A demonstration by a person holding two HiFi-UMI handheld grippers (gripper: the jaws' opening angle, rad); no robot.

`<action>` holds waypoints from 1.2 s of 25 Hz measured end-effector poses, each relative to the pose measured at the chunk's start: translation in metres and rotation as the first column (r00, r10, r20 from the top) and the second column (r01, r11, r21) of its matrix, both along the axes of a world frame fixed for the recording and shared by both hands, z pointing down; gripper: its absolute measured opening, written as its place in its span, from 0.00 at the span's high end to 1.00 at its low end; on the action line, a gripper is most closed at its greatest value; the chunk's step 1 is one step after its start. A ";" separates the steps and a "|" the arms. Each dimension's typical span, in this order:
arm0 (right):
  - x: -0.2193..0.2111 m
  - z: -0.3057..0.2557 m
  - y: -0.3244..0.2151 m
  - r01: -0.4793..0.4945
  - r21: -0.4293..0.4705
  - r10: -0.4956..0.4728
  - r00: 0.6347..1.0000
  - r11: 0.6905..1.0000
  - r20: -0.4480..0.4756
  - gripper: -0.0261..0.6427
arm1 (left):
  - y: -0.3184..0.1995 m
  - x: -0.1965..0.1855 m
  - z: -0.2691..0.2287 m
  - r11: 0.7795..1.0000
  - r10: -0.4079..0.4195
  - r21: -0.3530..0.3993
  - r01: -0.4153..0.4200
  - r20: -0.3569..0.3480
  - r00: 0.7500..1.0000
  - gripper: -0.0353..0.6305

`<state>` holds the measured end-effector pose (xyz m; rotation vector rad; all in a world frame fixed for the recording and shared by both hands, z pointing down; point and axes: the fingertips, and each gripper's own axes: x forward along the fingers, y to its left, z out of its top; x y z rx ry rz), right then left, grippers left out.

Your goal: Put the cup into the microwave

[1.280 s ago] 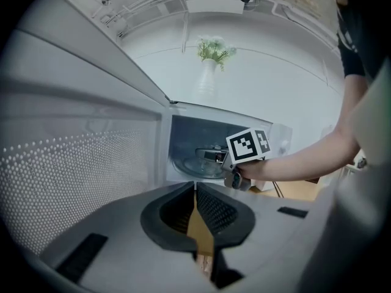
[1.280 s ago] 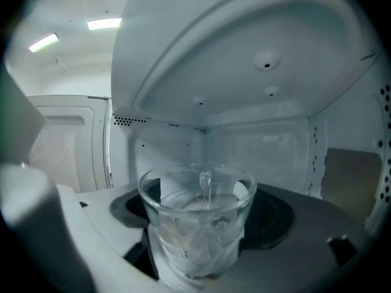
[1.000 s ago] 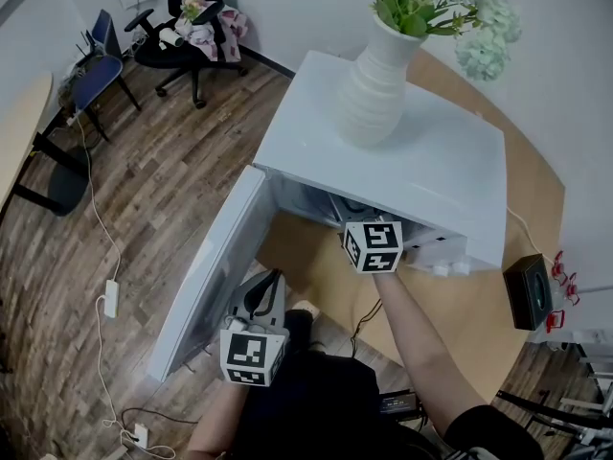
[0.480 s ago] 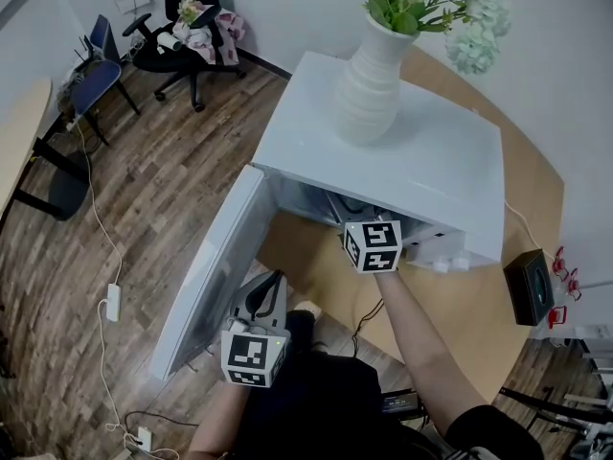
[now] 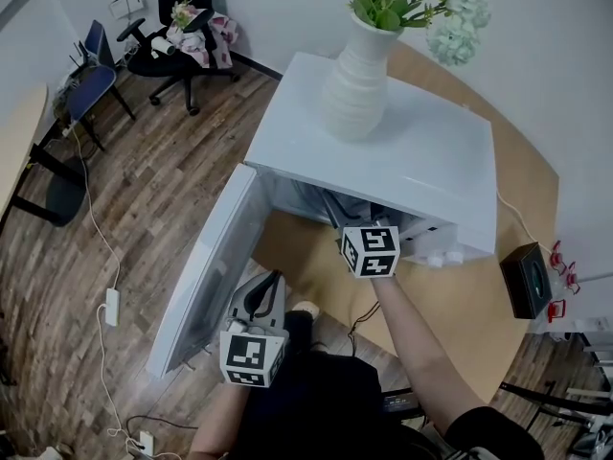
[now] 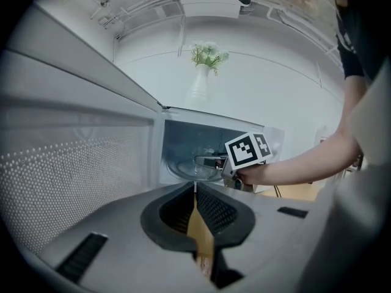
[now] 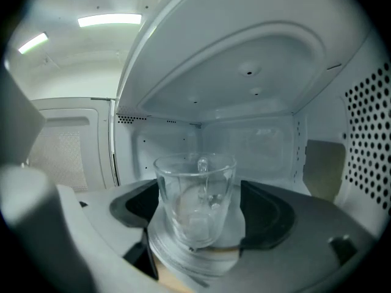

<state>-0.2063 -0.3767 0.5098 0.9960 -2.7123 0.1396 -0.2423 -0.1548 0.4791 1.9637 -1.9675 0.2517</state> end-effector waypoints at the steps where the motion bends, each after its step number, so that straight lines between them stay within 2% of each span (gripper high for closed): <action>1: 0.001 0.001 0.002 0.003 -0.003 -0.003 1.000 1.000 -0.003 0.41 | 0.000 0.001 -0.001 1.000 0.003 0.004 -0.003 0.000 1.000 0.93; 15: 0.026 0.010 0.028 -0.020 -0.056 0.017 0.999 0.998 -0.043 0.41 | 0.012 0.013 0.000 1.000 0.016 0.012 -0.016 -0.001 1.000 0.93; 30: 0.048 0.013 0.082 0.020 -0.183 -0.028 0.999 0.983 -0.043 0.42 | 0.022 0.025 -0.011 0.999 0.042 0.035 -0.042 0.002 0.999 0.93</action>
